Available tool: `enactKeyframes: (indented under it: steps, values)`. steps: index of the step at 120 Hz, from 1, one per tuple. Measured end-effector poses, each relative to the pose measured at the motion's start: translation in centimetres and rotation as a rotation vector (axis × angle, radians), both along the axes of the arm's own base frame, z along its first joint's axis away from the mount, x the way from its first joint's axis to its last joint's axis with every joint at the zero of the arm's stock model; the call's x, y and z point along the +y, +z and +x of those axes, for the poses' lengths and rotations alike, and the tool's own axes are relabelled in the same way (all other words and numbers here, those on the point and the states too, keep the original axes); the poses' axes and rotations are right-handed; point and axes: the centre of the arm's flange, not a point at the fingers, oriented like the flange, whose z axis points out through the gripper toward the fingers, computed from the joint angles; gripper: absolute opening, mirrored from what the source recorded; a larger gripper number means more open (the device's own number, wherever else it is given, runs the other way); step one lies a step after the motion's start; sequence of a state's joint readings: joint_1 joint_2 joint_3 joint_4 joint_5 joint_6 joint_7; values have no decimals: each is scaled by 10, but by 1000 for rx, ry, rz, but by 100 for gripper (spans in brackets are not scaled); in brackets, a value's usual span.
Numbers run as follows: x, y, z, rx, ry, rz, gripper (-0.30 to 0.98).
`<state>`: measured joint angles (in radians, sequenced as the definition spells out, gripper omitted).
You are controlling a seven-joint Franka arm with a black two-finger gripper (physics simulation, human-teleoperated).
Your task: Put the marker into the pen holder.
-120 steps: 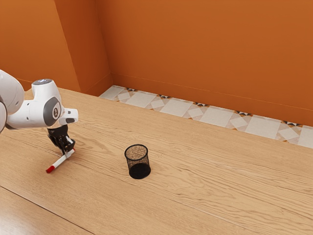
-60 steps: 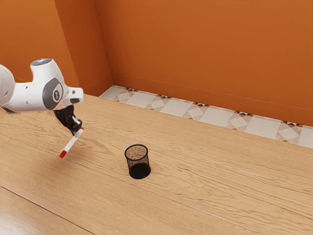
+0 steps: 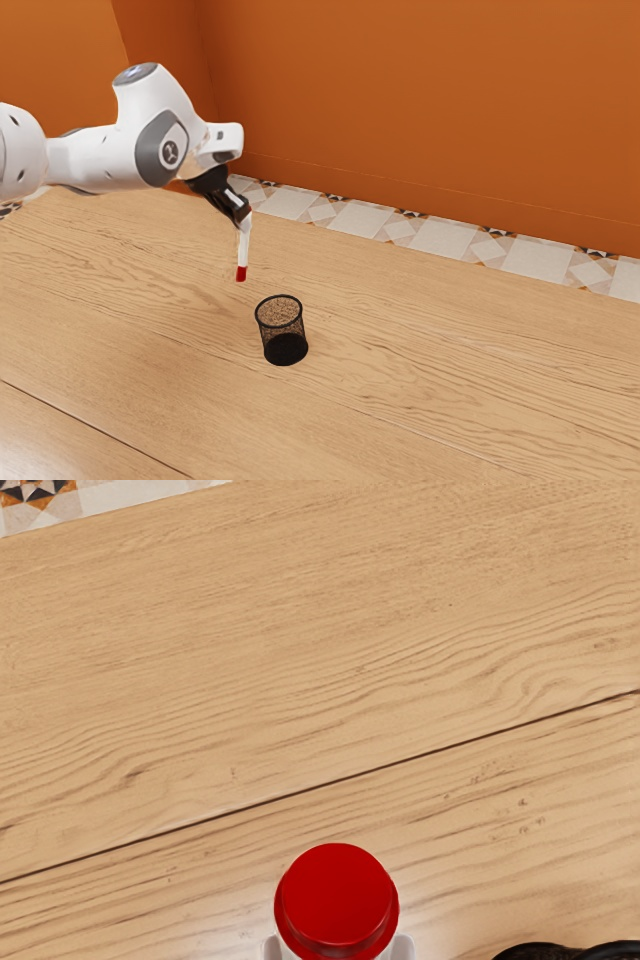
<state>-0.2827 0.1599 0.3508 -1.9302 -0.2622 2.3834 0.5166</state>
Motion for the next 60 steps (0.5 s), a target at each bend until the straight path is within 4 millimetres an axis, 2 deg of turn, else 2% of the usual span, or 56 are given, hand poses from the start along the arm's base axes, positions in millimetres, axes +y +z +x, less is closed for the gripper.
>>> enactKeyframes:
  steps: [16, 30, 60]
  values:
    - [-37, 15, -3, -24, -52, -18, -10]
    - [-64, 6, -9, -5, -89, -26, -10]
    - [-76, -17, -16, 38, -92, -34, -10]
